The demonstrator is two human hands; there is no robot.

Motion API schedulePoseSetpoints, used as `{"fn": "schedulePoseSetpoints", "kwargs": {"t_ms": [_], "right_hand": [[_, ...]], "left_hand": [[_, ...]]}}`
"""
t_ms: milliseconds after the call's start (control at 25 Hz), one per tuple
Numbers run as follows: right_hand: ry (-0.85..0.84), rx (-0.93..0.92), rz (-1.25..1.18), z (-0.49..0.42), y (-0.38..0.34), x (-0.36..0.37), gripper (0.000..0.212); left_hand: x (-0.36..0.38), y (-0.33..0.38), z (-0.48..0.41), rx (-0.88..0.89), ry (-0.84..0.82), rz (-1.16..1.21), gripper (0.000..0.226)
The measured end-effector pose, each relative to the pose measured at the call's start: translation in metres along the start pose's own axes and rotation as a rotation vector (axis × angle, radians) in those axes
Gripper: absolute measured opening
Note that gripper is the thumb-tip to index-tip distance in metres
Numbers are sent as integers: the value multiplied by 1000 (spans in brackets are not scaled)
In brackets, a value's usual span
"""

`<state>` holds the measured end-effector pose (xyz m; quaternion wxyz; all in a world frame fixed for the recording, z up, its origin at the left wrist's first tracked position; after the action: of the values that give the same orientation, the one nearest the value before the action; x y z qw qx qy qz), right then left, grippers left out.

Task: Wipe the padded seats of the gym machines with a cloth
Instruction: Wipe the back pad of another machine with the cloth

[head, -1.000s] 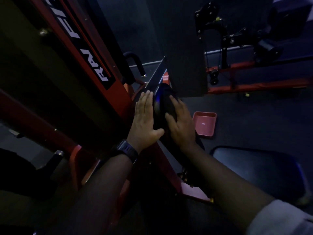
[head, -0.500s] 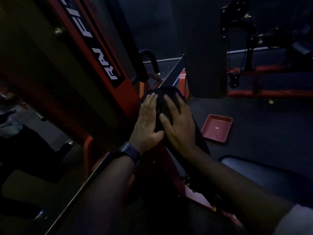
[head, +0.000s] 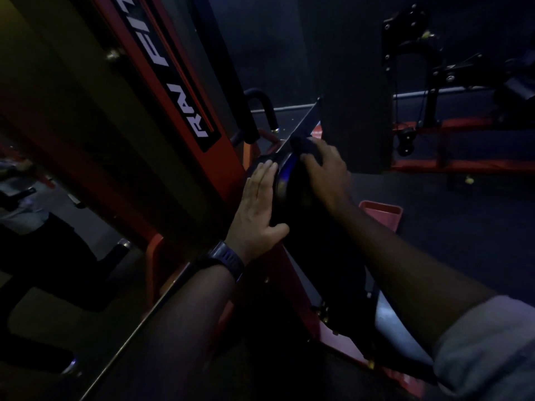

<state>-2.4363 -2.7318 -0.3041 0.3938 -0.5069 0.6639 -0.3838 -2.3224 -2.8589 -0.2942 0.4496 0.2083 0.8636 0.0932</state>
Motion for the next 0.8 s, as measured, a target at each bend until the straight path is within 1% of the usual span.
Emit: {"fn": "schedulePoseSetpoints", "kwargs": {"t_ms": [40, 80, 120, 160, 240, 280, 320, 360, 400, 440, 480, 560, 600, 640, 720, 760, 800], "right_hand": [[30, -128, 27, 9, -12, 1, 42], [23, -286, 27, 21, -25, 2, 44], [-7, -399, 4, 25, -32, 5, 45], [-30, -407, -7, 16, -28, 4, 43], [-31, -109, -17, -14, -5, 2, 38], [-33, -5, 9, -15, -1, 3, 36], [-6, -67, 52, -9, -5, 3, 37], [20, -197, 67, 3, -17, 2, 40], [15, -331, 50, 15, -27, 2, 42], [6, -404, 19, 15, -30, 2, 44], [5, -366, 33, 5, -21, 1, 43], [16, -53, 58, -5, 2, 1, 41], [50, -42, 67, 2, 3, 0, 42], [77, -124, 69, 15, -2, 1, 45], [68, -282, -6, 33, -12, -1, 50], [71, -281, -11, 29, -4, -2, 49], [88, -164, -6, 22, 8, -4, 46]], "left_hand": [[0, 0, 1, 9, 7, 0, 105], [-1, 0, 1, 17, 16, -3, 105], [-1, -1, -1, 20, 20, -8, 105], [0, -1, -1, 16, 16, -12, 105], [0, 0, -1, -1, 3, -15, 105], [0, -1, -1, -6, 4, -14, 105], [0, -1, 0, -4, 8, -14, 105], [-1, -1, -1, 5, 13, -18, 105], [-1, -1, -2, 13, 18, -25, 105], [0, -1, -2, 17, 19, -32, 105], [1, -1, -2, 14, 15, -36, 105], [1, -2, -1, 1, 13, -38, 106], [1, -2, 0, 1, 17, -36, 106], [0, -1, 1, 14, 23, -38, 105], [-2, -1, -2, 37, 26, -51, 105], [0, 0, -2, 36, 19, -55, 105], [0, 0, -2, 28, 13, -58, 105]]}}
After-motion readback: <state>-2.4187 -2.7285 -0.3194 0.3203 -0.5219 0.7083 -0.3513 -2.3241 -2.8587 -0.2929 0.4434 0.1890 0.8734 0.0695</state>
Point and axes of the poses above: each hand's wrist, its own z-axis away from the middle knuckle, its own x-axis out of the palm, y = z × x, the point moved 10 cm from there along -z, towards the middle knuckle, and after that the axes turned 14 degrees about y, right-handed, at the moved point
